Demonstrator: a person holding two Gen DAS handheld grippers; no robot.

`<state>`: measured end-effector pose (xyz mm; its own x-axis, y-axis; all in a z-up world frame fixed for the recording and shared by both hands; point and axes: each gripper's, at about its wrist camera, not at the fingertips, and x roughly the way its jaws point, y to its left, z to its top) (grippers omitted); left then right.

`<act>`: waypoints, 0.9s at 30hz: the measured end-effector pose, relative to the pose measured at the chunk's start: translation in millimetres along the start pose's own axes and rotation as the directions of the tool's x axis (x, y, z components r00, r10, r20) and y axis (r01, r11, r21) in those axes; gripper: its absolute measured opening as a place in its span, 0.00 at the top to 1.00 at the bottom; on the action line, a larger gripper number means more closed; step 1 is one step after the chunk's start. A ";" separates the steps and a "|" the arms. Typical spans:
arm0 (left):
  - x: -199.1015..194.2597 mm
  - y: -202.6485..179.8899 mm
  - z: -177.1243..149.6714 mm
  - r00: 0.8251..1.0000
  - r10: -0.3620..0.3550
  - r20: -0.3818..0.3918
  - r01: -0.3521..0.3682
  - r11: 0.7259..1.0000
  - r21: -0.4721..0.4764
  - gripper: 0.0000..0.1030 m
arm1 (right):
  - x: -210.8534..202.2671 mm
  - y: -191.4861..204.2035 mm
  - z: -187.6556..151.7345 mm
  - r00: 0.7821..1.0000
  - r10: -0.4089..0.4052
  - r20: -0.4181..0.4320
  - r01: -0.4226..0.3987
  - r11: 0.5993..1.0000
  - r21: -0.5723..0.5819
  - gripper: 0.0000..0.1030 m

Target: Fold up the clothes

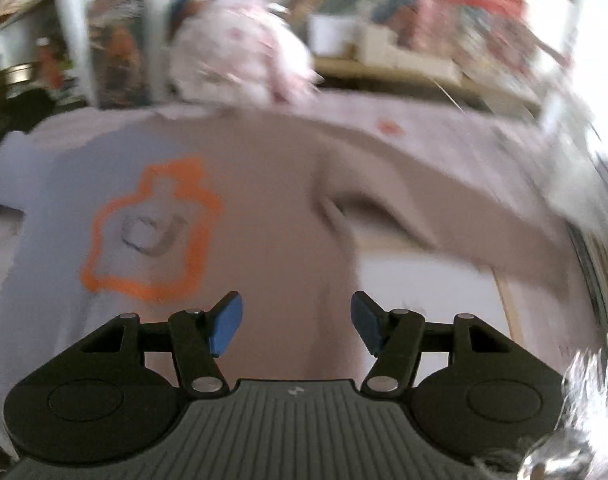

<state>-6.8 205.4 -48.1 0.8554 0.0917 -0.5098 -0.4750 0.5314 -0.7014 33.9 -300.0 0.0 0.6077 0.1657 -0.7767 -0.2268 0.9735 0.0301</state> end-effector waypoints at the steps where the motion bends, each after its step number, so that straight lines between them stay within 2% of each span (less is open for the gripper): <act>1: 2.4 4.2 5.1 1.000 -0.003 0.018 0.004 0.999 -0.046 0.51 | -0.5 -4.1 -7.9 1.000 -0.016 -0.013 0.017 1.000 0.023 0.44; 3: 7.1 12.6 15.2 0.998 -0.007 0.055 0.014 0.991 -0.136 0.97 | -0.7 -10.4 -20.3 0.999 -0.035 -0.036 0.037 0.998 0.057 0.48; 4: 8.6 15.4 18.5 0.998 -0.006 0.068 0.017 0.986 -0.164 0.96 | -0.4 -11.5 -24.9 0.998 -0.040 -0.050 0.043 0.997 0.060 0.52; 6: 2.4 6.6 6.4 0.999 0.017 0.035 -0.016 0.999 -0.040 0.93 | 0.3 -13.3 -33.5 0.996 -0.048 -0.076 0.053 0.997 0.064 0.56; 8: -3.8 -2.2 -5.8 0.999 0.044 0.005 -0.045 0.995 0.086 0.86 | 2.6 -10.1 -36.7 0.995 -0.045 -0.087 0.050 0.997 0.052 0.56; 11: -13.0 -15.4 -24.1 0.995 0.091 -0.032 -0.079 0.959 0.273 0.83 | 10.4 -3.2 -35.2 0.994 -0.032 -0.106 0.035 0.999 0.030 0.56; 13: -19.2 -24.2 -36.2 0.991 0.126 -0.052 -0.095 0.914 0.394 0.75 | 11.0 1.4 -34.8 0.994 -0.039 -0.106 0.041 0.999 0.010 0.56; 15: -25.4 -33.0 -48.4 0.984 0.162 -0.067 -0.106 0.855 0.508 0.67 | 12.4 3.7 -35.4 0.993 -0.039 -0.110 0.040 0.999 0.001 0.56; 17: -31.6 -41.8 -60.6 0.977 0.200 -0.077 -0.112 0.781 0.614 0.64 | 15.2 3.6 -36.7 0.992 -0.044 -0.122 0.044 0.999 -0.007 0.56; 20: -41.3 -55.0 -79.5 0.964 0.250 -0.090 -0.100 0.655 0.749 0.56 | 13.0 1.7 -40.0 0.992 -0.058 -0.109 0.058 0.998 0.001 0.59; 21: -46.3 -59.3 -90.1 0.965 0.224 -0.136 -0.044 0.649 0.760 0.50 | 12.1 0.9 -41.6 0.993 -0.051 -0.105 0.052 0.999 0.009 0.66; 23: -50.9 -67.1 -112.4 0.958 0.206 -0.201 0.036 0.608 0.793 0.44 | 10.8 -0.4 -43.8 0.994 -0.033 -0.100 0.036 0.999 0.028 0.76; 24: -51.8 -70.5 -120.4 0.956 0.208 -0.208 0.050 0.581 0.812 0.43 | 10.4 -0.2 -43.8 0.995 -0.019 -0.103 0.023 0.999 0.036 0.85; 26: -49.1 -76.4 -133.3 0.950 0.227 -0.217 0.069 0.523 0.849 0.42 | 8.8 4.3 -43.2 0.993 0.019 -0.120 -0.013 0.999 0.050 0.88; 27: -46.8 -77.5 -136.7 0.946 0.239 -0.217 0.070 0.504 0.861 0.43 | 7.5 8.1 -43.4 0.991 0.040 -0.129 -0.033 0.998 0.052 0.88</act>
<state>-38.2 44.8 -38.0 0.6510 0.0309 -0.7584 -0.0011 0.9992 0.0398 3.6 -297.8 -32.9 0.4948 0.1826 -0.8496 -0.2071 0.9743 0.0887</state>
